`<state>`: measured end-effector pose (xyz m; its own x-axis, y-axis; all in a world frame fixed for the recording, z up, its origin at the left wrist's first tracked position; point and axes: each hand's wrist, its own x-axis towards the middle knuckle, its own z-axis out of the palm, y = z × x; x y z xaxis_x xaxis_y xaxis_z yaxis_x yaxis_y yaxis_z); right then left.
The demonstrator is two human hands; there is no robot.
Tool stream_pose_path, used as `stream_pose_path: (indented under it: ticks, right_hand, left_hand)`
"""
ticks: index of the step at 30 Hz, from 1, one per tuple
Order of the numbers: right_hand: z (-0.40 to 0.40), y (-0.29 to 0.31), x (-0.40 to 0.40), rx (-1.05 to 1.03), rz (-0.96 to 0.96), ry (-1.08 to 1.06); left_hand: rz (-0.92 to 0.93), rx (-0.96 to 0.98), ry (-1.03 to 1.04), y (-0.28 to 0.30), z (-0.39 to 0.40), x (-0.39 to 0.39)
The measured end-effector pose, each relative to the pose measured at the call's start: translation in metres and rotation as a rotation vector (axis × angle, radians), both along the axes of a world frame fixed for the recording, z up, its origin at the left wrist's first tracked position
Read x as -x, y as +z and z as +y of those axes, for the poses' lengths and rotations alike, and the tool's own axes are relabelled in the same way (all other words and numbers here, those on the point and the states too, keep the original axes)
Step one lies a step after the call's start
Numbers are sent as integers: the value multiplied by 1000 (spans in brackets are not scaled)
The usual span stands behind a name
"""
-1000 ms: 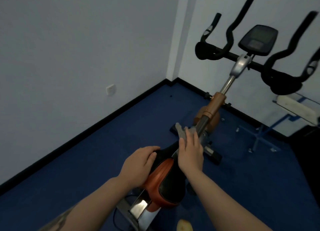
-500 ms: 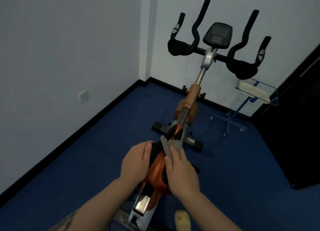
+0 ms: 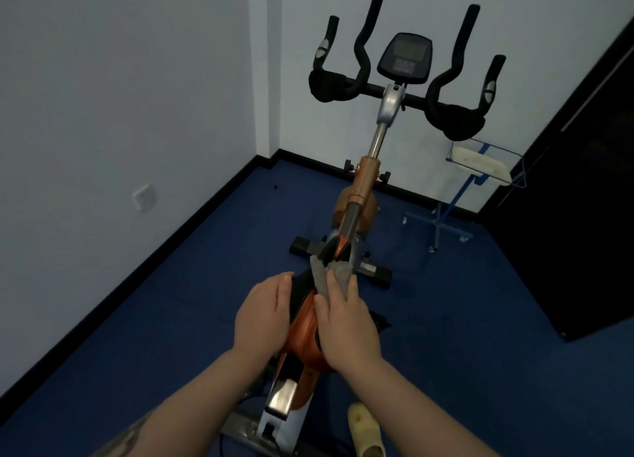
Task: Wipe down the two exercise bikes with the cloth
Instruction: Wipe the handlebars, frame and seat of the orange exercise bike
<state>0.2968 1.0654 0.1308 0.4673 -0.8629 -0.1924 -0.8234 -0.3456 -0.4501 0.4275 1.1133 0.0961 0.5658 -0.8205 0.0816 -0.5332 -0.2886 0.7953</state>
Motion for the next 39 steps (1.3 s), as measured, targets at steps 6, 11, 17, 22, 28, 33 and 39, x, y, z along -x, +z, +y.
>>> stream_pose_path:
  ticks: [6,11,17,22,28,33,39]
  right_hand:
    - [38,-8,21,70,52,93]
    - [16,-10,7,87,15,43]
    - [-18,-10,-5,-95,-216,-153]
    - [11,-19,10,-170,-415,-410]
    - [47,-22,14,73,-321,-197]
    - [52,-12,2,351,-100,111]
    - [8,-4,-19,235,-32,542]
  left_hand:
    - [13,24,23,2,-2,3]
    - [0,38,17,2,-3,2]
    - [0,15,1,2,-1,2]
    - [15,21,3,1,-1,1]
    - [110,43,20,5,-2,-2]
    - [414,151,36,2,11,-6]
    - [718,322,25,1,21,-5]
